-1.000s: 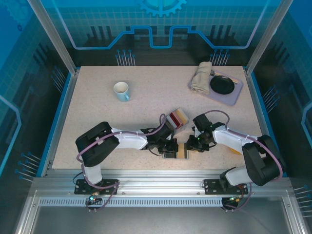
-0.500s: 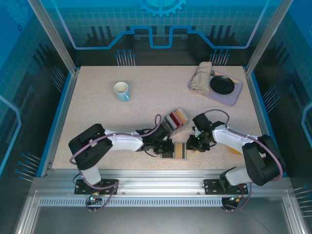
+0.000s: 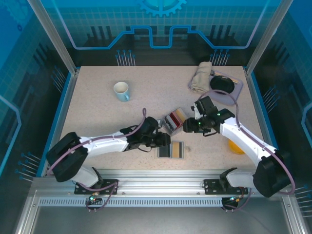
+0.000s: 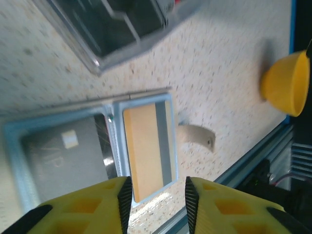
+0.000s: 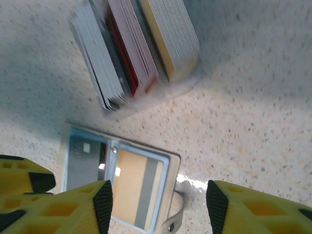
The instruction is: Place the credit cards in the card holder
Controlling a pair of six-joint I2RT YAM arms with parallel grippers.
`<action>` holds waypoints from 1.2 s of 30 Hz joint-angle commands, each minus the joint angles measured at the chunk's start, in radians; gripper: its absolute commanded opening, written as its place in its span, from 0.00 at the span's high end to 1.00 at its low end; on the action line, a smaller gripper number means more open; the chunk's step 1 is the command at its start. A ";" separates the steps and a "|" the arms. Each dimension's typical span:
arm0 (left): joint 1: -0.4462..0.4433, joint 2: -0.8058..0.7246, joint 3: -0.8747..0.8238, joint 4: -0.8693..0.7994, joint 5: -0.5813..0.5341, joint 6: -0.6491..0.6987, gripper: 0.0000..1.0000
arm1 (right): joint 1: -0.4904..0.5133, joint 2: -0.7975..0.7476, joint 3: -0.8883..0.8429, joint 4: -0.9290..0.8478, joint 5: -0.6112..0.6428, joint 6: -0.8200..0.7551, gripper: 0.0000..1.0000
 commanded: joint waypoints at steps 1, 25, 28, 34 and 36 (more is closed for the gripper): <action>0.066 -0.077 -0.067 -0.019 -0.056 -0.035 0.56 | 0.073 0.084 0.096 -0.058 0.074 -0.093 0.47; 0.264 -0.282 -0.219 -0.060 -0.128 -0.118 0.31 | 0.331 0.705 0.594 -0.208 0.520 -0.227 0.59; 0.265 -0.293 -0.225 -0.068 -0.132 -0.118 0.30 | 0.339 0.724 0.596 -0.208 0.540 -0.224 0.59; 0.267 -0.288 -0.222 -0.069 -0.128 -0.114 0.30 | 0.359 0.753 0.599 -0.218 0.640 -0.219 0.58; 0.266 -0.287 -0.220 -0.067 -0.126 -0.113 0.30 | 0.367 0.752 0.598 -0.223 0.675 -0.216 0.58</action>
